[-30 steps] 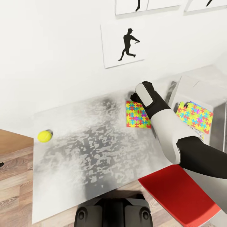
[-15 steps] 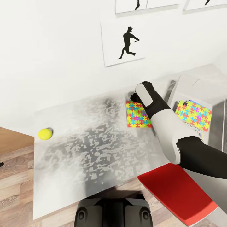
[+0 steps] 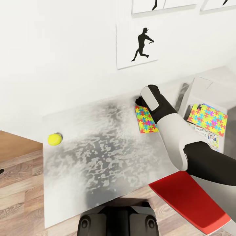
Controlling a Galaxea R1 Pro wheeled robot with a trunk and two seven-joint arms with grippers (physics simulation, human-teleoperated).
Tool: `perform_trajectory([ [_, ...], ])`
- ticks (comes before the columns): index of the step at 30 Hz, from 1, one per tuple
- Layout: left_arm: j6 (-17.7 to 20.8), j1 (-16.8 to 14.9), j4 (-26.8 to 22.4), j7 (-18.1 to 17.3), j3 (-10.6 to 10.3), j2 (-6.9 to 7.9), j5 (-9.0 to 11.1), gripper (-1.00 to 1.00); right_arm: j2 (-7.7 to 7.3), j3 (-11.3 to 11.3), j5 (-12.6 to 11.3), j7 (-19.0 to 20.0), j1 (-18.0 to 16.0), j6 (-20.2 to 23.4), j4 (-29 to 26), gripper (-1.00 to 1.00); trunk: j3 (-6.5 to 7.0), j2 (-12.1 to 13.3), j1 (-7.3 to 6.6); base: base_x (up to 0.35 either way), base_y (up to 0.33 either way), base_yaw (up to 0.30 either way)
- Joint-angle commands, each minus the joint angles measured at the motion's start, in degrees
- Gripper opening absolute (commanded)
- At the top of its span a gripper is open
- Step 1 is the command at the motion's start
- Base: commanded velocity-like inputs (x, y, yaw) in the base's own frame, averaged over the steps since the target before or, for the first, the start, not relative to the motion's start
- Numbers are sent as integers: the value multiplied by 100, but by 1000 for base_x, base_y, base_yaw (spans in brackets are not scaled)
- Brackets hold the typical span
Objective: Put all the toys in the child's room - the three board games (two on the bed and one on the table), the two jigsaw puzzles on the table, and the tennis ball on the table - inside the toy box on the table in the child's room.
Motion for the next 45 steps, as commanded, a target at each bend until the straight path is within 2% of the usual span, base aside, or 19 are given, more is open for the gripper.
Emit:
perform_trajectory([
  [1,59,-2,0,-25,1,2,-7,100,0,12,-38,-46,-4,19,-3,100,-7,-9,3,0,71,0],
  [26,48,-2,0,-25,1,2,-7,100,0,-2,-47,-49,-4,19,93,100,-7,-9,3,-68,19,0],
  [45,48,-2,0,-25,1,2,-7,100,0,-2,-47,-46,-4,28,93,100,-7,-9,3,-58,87,0],
])
